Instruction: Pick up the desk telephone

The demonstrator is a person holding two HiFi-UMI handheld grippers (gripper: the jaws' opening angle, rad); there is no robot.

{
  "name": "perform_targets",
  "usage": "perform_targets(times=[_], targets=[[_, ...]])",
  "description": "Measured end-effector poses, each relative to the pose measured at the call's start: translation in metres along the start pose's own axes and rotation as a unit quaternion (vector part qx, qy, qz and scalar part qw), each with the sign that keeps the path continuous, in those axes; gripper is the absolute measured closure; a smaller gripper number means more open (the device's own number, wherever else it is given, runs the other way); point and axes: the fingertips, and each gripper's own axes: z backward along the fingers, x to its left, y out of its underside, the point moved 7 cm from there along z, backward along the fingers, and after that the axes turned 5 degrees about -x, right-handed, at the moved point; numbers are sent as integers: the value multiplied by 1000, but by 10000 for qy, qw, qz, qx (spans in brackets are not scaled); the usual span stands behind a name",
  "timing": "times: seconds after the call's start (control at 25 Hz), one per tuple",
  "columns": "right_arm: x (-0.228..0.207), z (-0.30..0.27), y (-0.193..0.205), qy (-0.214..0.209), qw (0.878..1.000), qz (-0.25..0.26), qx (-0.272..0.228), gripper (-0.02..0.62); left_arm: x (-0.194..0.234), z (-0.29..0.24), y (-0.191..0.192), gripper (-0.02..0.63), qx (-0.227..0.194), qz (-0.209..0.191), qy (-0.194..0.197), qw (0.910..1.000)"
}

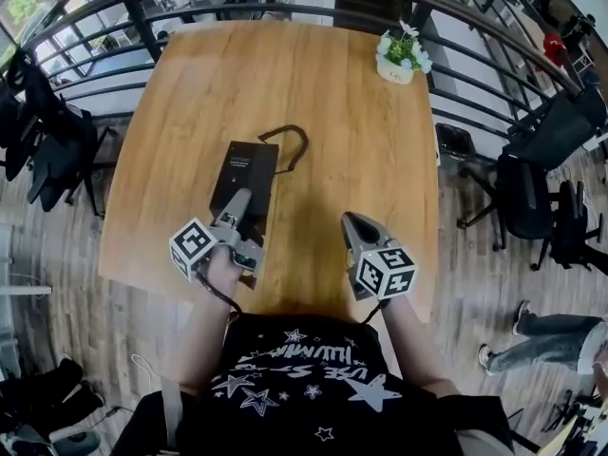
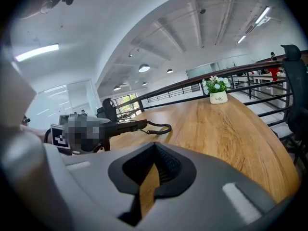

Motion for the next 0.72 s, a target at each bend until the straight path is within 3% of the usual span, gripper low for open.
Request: perform_targets(times=[0.72], targets=[[-19, 40, -11, -893, 9958, 203, 50, 594, -4, 74, 71, 416, -787, -1, 121, 9968]])
